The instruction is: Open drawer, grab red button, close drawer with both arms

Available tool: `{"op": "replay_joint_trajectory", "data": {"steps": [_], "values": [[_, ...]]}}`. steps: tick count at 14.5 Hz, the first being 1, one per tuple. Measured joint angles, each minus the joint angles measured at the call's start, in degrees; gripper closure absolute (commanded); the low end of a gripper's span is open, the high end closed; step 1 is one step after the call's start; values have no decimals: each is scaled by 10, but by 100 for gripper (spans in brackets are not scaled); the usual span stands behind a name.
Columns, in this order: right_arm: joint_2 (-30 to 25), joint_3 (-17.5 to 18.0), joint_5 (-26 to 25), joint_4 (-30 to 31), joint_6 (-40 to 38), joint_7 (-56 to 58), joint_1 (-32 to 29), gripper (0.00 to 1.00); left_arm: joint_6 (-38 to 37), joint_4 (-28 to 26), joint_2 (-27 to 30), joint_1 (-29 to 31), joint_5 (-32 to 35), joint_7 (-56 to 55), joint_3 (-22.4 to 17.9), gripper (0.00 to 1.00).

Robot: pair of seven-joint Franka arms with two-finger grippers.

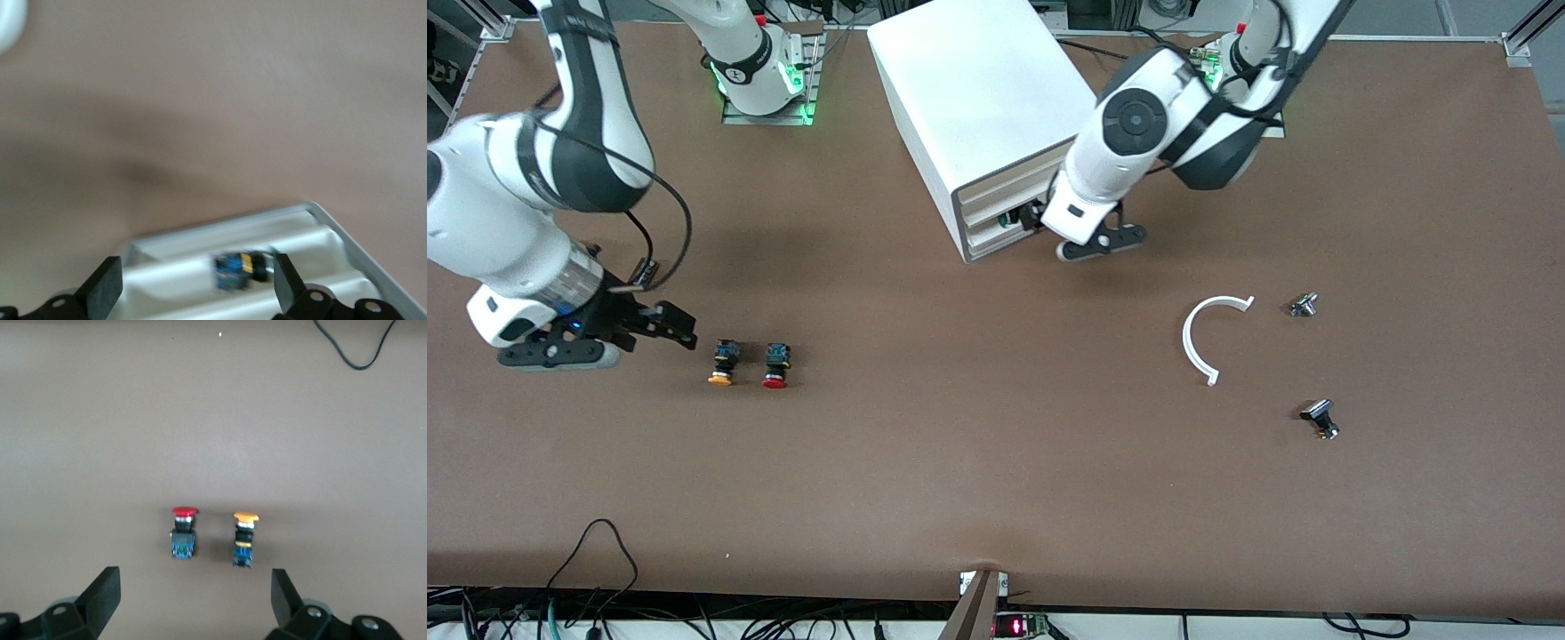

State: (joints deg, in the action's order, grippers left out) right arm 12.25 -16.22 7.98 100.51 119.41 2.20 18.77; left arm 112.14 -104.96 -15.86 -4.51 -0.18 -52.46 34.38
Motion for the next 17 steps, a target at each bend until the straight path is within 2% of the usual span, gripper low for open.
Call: {"op": "replay_joint_trajectory", "data": {"steps": [2, 4, 7, 9, 11, 13, 15, 17], "values": [[-11, 0, -9, -38, -74, -19, 1, 0, -94, 54, 4, 25, 62, 26, -1, 0], [-16, 2, -22, -80, -141, -52, 1, 0, -179, 110, 10, 46, 91, 71, -1, 0], [-30, 16, -57, -129, -204, -82, -4, 0, -229, 165, 21, 96, 94, 203, -12, 0], [-55, 78, -74, -138, -227, -94, -46, 0, -232, 179, 32, 107, 83, 322, -61, 0], [-82, 135, -79, -139, -253, -117, -91, 0, -233, 180, 50, 108, 44, 434, -130, 0], [-101, 167, -79, -139, -273, -142, -122, 0, -237, 178, 72, 110, 25, 522, -188, 0], [-112, 219, -79, -139, -285, -153, -173, 0, -237, 167, 98, 103, 20, 571, -232, 0], [-121, 239, -79, -139, -295, -157, -195, 0, -223, 133, 130, 67, -1, 584, -293, 0]]}}
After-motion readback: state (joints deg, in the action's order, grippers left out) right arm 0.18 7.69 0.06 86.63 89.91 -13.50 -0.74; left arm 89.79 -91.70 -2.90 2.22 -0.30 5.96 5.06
